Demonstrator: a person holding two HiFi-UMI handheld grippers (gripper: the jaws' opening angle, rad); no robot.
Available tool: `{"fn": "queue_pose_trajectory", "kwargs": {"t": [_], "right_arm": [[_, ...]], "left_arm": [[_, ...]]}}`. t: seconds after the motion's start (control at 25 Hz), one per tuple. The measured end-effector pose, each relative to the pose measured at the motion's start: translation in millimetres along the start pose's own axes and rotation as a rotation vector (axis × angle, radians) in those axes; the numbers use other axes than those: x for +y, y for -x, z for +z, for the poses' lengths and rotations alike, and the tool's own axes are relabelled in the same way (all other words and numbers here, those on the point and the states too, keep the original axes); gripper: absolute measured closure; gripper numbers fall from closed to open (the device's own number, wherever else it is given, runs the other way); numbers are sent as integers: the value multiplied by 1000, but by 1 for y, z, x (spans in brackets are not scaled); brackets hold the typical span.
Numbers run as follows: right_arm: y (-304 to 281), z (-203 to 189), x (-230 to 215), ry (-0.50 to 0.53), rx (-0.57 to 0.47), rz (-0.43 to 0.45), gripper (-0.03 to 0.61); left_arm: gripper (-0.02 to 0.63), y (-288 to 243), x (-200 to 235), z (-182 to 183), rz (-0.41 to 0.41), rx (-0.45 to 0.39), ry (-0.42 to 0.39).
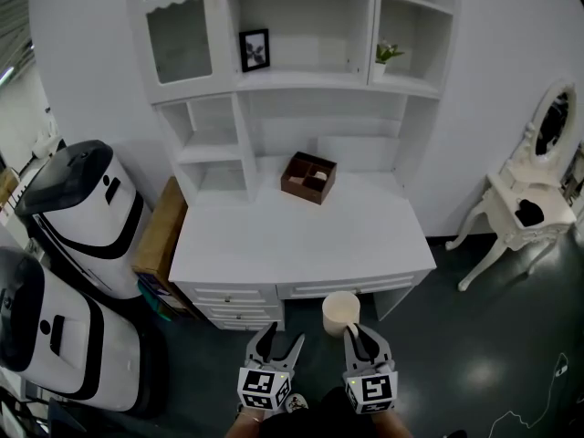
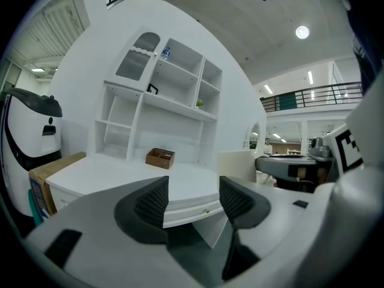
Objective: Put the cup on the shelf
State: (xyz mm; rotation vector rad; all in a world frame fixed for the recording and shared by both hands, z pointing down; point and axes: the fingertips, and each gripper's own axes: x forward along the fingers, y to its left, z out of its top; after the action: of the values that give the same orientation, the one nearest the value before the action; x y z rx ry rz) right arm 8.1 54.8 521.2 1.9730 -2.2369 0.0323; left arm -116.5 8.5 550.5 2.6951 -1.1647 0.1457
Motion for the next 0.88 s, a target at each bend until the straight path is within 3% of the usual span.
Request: {"fn": "queue_pose_trajectory", "kwargs": {"t": [0.44,0.88], "right_arm": [[-46,-2,-12,-15,-1,55,522],[-165,11,-54,-19,0,166,522]], "left_arm": [[351,-31,21,-6,51,16,27],[353,-114,85,19,196,17,58]]}}
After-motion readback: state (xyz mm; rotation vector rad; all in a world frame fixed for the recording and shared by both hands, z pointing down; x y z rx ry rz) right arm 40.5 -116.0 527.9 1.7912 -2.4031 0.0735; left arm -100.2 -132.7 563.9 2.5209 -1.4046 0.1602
